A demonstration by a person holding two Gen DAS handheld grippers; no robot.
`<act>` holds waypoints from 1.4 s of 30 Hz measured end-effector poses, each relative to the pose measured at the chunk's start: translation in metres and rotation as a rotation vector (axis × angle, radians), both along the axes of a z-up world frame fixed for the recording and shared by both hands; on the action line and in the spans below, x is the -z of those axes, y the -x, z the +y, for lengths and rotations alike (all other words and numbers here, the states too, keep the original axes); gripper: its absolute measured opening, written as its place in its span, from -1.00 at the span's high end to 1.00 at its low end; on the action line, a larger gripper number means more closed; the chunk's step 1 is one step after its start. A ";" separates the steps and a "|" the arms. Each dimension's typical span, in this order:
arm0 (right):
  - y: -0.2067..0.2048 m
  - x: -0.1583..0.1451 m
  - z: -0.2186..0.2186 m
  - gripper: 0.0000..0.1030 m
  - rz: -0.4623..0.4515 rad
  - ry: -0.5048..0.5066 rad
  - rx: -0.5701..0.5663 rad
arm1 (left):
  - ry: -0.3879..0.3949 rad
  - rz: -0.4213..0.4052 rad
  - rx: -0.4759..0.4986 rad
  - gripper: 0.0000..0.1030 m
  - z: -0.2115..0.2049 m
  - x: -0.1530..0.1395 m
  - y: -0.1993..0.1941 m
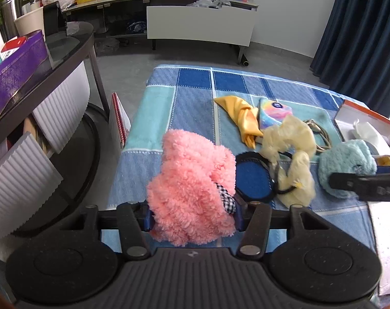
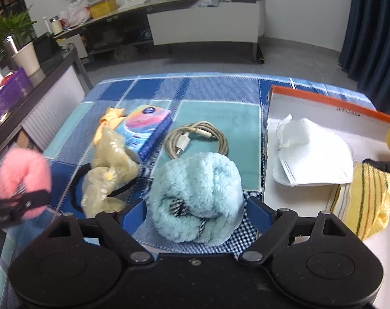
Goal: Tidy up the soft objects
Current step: 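Grasp the pink fluffy pouch with the left gripper while the right grasps the light-blue pouch, then carry the pink and light-blue fluffy pouches over the white box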
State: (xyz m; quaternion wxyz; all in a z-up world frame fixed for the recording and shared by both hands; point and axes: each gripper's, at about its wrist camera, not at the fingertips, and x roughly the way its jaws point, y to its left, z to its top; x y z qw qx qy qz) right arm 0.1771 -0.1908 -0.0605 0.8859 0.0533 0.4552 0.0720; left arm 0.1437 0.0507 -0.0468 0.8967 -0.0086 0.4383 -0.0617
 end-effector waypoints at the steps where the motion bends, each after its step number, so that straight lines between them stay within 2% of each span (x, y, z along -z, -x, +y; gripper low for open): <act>1: -0.001 0.002 -0.001 -0.77 0.001 -0.014 0.004 | 0.017 0.000 -0.006 -0.06 -0.001 -0.002 0.005; 3: 0.003 0.002 -0.001 -0.51 -0.016 -0.016 0.009 | 0.028 0.000 -0.009 -0.06 -0.005 -0.003 0.011; 6: 0.016 -0.008 0.003 -0.42 -0.045 -0.019 -0.023 | 0.040 -0.001 -0.004 -0.06 -0.013 -0.004 0.018; 10: 0.039 -0.022 0.005 -0.41 -0.076 0.007 -0.040 | 0.046 -0.015 0.014 -0.05 -0.022 -0.010 0.031; 16: 0.072 -0.036 -0.002 -0.42 -0.094 -0.014 -0.042 | 0.055 -0.035 0.025 -0.05 -0.036 -0.016 0.052; 25: 0.113 -0.044 -0.016 -0.42 -0.111 -0.024 -0.029 | 0.060 -0.058 0.018 -0.05 -0.049 -0.021 0.078; 42: 0.150 -0.050 -0.031 -0.42 -0.149 -0.029 -0.027 | 0.058 -0.087 0.026 -0.05 -0.072 -0.025 0.106</act>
